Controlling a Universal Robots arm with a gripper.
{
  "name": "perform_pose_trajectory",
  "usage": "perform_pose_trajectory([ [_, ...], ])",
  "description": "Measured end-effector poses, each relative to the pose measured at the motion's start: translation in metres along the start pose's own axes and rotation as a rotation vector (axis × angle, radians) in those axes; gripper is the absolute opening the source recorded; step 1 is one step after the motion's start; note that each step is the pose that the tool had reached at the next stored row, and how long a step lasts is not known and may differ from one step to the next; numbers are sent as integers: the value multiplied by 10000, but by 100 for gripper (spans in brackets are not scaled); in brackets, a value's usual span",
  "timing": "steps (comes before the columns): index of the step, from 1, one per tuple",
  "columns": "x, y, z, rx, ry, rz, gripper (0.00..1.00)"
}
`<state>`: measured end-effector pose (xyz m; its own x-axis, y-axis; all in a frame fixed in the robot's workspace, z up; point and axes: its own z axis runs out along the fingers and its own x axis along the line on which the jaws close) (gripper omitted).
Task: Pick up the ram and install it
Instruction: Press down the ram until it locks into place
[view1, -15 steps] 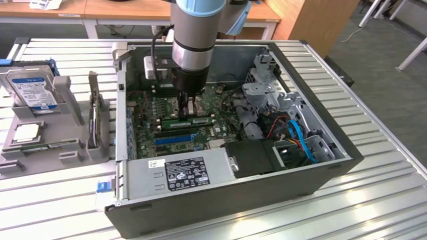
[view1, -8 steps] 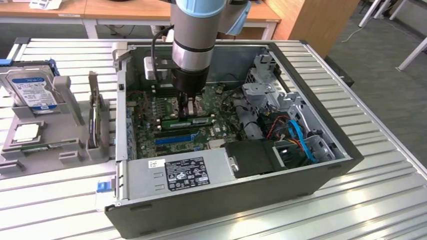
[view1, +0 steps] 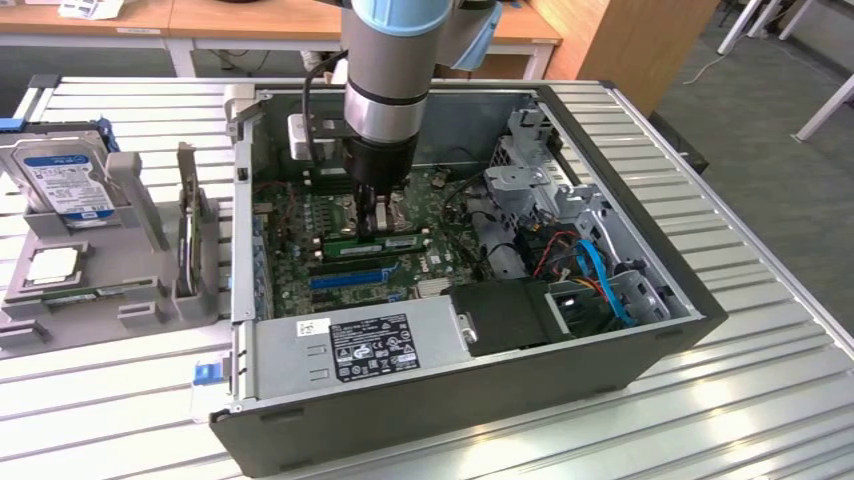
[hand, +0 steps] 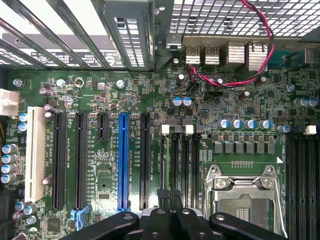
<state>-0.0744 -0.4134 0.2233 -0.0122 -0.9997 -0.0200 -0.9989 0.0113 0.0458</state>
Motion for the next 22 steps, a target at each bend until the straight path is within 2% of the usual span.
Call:
perform_pose_trajectory([
  [22, 0, -1, 13, 1, -2, -1, 10],
])
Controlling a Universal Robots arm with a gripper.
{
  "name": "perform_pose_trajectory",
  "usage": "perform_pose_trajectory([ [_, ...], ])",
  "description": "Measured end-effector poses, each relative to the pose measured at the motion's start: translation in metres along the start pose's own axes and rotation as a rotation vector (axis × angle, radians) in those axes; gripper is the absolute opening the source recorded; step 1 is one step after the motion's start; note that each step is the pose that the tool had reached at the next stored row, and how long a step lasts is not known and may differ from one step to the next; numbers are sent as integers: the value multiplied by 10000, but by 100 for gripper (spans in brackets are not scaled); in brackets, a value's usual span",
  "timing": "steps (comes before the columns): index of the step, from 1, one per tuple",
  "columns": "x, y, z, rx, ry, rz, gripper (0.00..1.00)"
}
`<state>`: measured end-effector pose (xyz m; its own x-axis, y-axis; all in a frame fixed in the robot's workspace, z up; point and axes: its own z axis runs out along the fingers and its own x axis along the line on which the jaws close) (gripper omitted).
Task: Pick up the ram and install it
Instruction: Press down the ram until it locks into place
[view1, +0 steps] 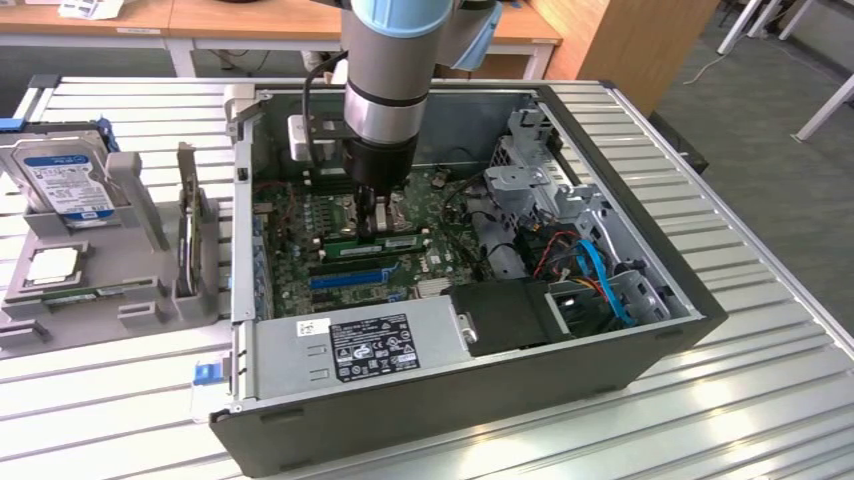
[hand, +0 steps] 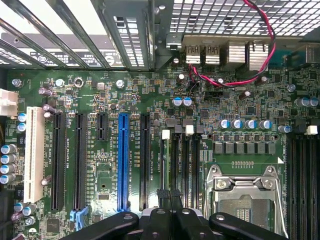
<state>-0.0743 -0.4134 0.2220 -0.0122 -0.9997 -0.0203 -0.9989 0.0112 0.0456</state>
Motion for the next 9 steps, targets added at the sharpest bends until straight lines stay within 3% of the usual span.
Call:
perform_pose_trajectory([
  [9, 0, 0, 0, 1, 0, 0, 10],
])
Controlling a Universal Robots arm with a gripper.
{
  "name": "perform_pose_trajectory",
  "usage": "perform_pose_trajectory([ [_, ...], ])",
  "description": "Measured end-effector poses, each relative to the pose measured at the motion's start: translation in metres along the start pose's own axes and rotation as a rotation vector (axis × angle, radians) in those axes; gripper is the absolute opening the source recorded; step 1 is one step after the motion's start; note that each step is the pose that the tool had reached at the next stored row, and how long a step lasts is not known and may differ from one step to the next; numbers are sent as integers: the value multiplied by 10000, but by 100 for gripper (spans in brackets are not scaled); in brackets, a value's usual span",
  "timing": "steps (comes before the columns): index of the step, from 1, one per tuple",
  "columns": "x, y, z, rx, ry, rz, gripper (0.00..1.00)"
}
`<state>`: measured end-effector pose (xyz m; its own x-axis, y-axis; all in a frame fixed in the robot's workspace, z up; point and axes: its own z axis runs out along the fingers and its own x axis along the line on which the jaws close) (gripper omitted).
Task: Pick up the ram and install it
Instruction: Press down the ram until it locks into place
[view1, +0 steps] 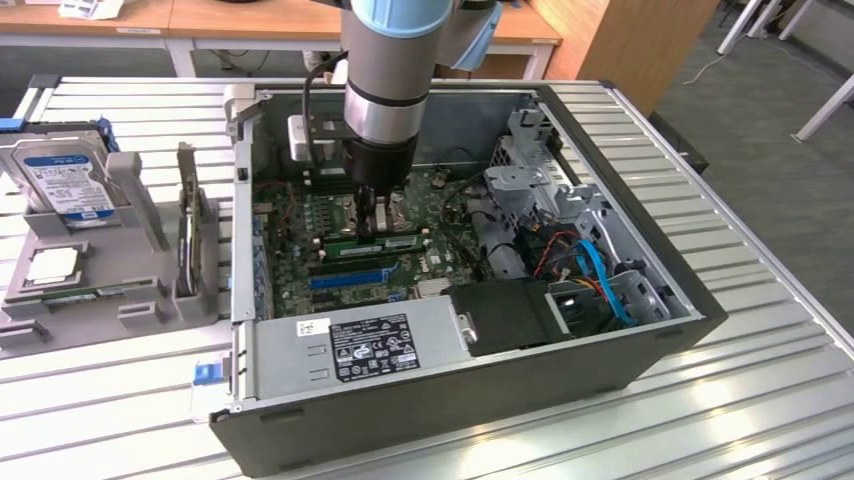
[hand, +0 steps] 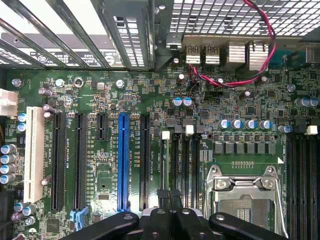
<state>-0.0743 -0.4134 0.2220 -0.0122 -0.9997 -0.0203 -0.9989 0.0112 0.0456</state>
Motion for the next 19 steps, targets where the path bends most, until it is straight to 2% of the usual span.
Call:
perform_pose_trajectory([
  [7, -1, 2, -49, 0, -1, -1, 10],
  [19, -5, 12, -261, 0, -1, 0, 10],
])
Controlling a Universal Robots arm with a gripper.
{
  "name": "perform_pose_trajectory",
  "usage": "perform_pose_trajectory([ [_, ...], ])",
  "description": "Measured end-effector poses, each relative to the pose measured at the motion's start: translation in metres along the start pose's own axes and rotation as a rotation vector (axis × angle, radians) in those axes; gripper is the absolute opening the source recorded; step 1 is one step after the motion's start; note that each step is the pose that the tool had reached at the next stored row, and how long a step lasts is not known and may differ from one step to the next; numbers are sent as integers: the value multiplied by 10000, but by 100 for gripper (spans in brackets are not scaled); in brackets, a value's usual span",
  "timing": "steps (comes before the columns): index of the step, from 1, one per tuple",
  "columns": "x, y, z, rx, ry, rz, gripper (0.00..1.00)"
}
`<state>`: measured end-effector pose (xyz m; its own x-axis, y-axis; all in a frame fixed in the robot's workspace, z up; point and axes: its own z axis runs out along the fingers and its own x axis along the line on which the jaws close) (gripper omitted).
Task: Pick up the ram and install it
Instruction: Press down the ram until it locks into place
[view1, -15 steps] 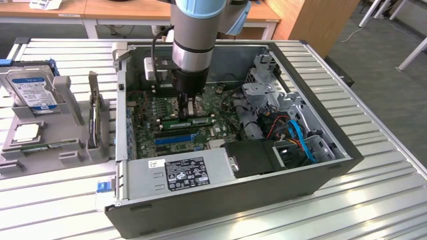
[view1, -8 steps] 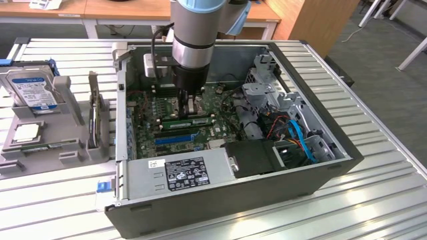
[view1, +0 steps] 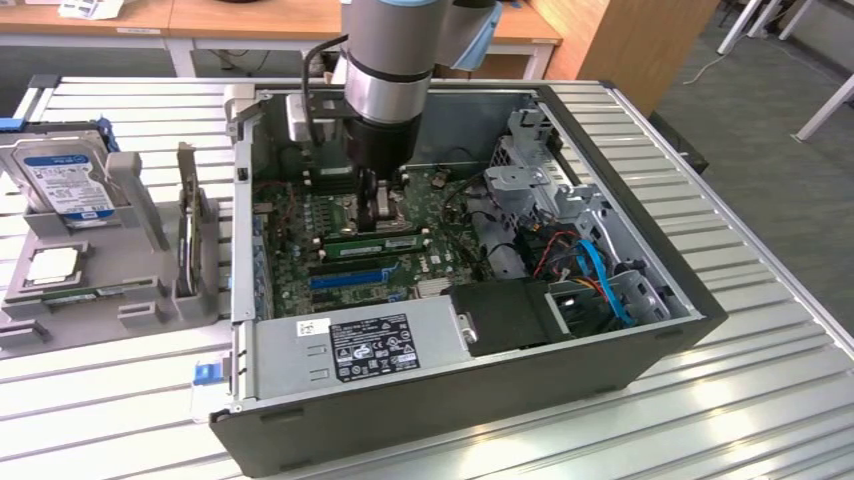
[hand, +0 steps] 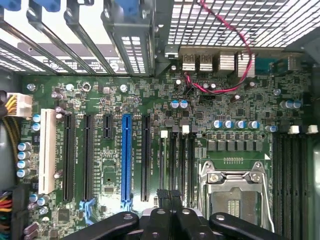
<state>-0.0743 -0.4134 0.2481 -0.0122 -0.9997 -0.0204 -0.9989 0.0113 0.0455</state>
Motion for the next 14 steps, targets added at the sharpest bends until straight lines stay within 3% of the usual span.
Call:
perform_pose_trajectory([
  [14, -6, 14, -313, -1, 1, 0, 10],
])
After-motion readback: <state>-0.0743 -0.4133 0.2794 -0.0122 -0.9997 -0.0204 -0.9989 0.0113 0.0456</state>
